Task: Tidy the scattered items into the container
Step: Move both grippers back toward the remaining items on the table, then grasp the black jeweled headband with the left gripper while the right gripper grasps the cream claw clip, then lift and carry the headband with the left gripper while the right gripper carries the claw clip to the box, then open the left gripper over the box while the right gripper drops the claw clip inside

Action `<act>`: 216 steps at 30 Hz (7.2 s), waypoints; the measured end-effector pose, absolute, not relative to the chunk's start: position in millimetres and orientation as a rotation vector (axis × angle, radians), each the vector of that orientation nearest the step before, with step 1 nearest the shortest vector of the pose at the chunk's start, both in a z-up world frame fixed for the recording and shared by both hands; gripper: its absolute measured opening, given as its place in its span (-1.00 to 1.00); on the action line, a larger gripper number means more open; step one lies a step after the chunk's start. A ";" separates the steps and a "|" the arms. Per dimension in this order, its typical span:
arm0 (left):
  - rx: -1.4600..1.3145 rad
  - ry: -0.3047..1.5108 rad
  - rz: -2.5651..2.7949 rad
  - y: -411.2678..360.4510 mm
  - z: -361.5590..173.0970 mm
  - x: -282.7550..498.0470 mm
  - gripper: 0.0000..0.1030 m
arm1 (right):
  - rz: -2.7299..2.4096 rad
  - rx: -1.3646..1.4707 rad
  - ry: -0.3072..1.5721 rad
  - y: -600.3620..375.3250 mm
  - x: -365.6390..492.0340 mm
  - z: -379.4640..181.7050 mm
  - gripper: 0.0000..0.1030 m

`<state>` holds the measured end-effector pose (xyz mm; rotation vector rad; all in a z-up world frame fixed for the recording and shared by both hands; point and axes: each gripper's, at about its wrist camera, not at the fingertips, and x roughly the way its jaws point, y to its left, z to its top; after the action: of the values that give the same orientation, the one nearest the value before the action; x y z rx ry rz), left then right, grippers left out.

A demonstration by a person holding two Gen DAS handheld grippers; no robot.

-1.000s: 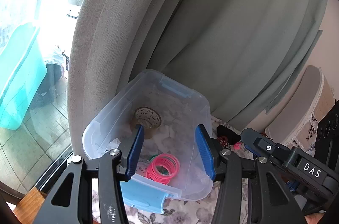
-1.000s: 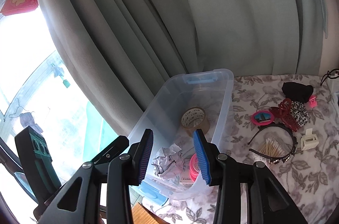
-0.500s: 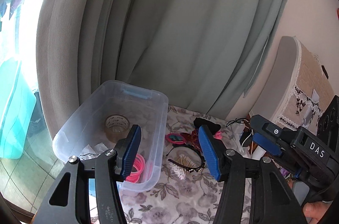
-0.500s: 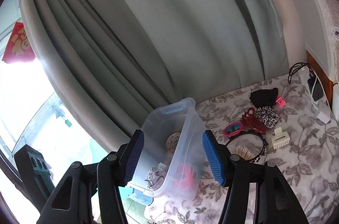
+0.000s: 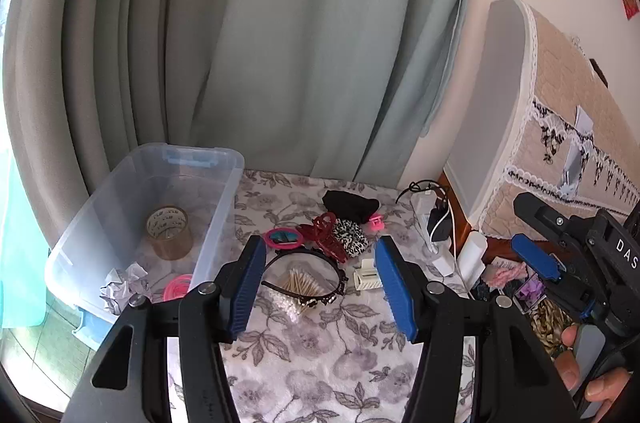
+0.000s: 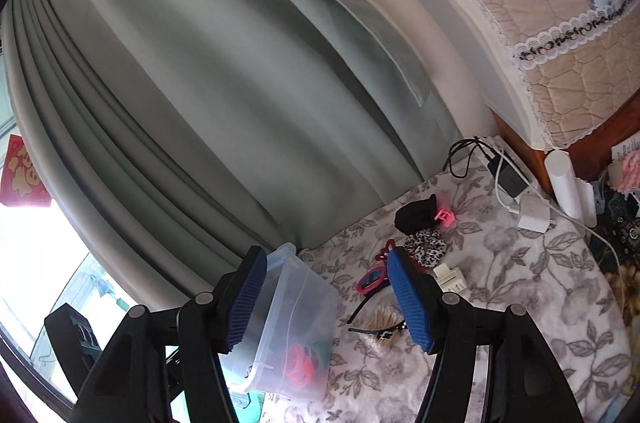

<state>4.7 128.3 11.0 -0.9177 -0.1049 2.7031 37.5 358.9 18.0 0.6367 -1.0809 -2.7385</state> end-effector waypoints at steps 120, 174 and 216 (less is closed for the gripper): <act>-0.981 0.126 2.558 183.2 -74.6 -93.8 -0.81 | -2.757 1.060 -1.013 404.2 -24.2 -82.4 0.19; -0.408 -0.368 2.867 -7.0 77.3 23.8 -0.87 | -2.720 0.748 -0.450 230.0 38.2 59.6 0.19; -0.678 -0.757 2.956 -115.2 -27.0 -35.0 -0.89 | -2.443 1.143 -0.149 71.5 -55.8 -31.6 0.19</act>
<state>-35.0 -115.2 -27.0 -0.6780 -0.7569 2.9564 -55.8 71.5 -31.6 1.1435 -0.1494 -2.4428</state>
